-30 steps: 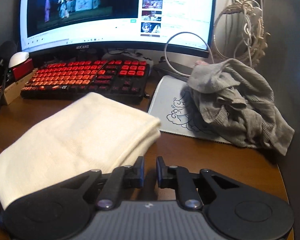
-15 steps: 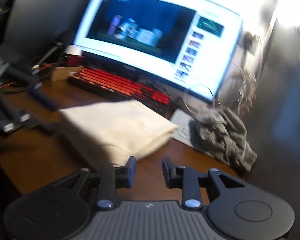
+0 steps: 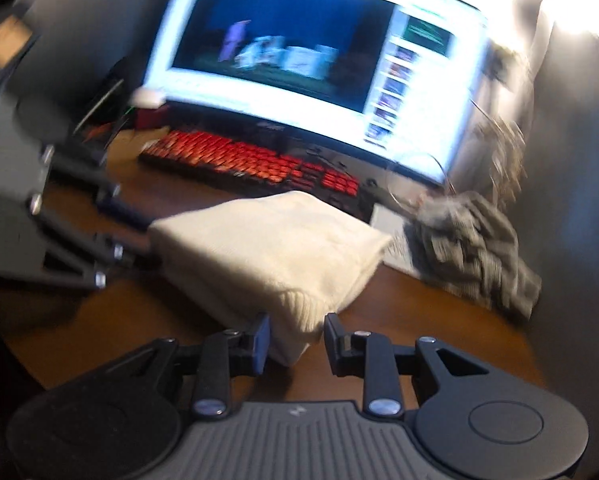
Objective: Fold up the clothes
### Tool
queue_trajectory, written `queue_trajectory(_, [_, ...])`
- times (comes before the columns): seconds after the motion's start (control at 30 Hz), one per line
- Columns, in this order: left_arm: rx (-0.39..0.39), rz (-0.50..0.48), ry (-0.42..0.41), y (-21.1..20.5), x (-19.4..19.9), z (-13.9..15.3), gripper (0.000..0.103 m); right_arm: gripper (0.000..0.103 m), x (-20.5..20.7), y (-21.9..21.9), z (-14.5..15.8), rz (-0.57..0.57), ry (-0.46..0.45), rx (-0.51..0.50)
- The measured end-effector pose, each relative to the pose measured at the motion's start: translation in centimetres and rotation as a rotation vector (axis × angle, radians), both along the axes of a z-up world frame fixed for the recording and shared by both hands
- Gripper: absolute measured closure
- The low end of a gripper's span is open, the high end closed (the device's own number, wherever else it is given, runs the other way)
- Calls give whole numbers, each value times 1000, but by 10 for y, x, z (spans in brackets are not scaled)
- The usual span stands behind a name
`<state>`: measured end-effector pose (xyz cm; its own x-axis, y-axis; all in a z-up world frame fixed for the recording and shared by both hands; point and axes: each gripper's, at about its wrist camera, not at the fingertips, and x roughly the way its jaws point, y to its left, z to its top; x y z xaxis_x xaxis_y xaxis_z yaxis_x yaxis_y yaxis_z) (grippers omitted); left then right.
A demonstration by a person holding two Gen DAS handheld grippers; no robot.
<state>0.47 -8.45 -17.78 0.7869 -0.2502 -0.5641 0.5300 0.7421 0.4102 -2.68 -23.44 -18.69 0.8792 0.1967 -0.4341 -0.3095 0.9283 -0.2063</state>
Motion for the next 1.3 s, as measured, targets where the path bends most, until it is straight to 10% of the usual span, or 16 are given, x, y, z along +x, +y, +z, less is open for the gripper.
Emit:
queue_trajectory(0.23, [46,-41,-42,-7,-6,-6,81,76,-2,-21,-10,-91,70,238])
queue_trajectory(0.47, [238,-118,-170,-18,-21,-21,90,86,3,-4,-15,-53,65,137])
queue_trajectory(0.97, [270,-128,-173,-21,-25,-26,93,87,-6,25,-22,-71,-71,-112])
queue_trajectory(1.13, [284,-143,-182,-23,-28,-28,94,94,-1,10,-16,-156,-58,67])
queue_trajectory(1.3, [287,-144,-186,-24,-29,-29,94,95,6,-31,-11,-193,32,456])
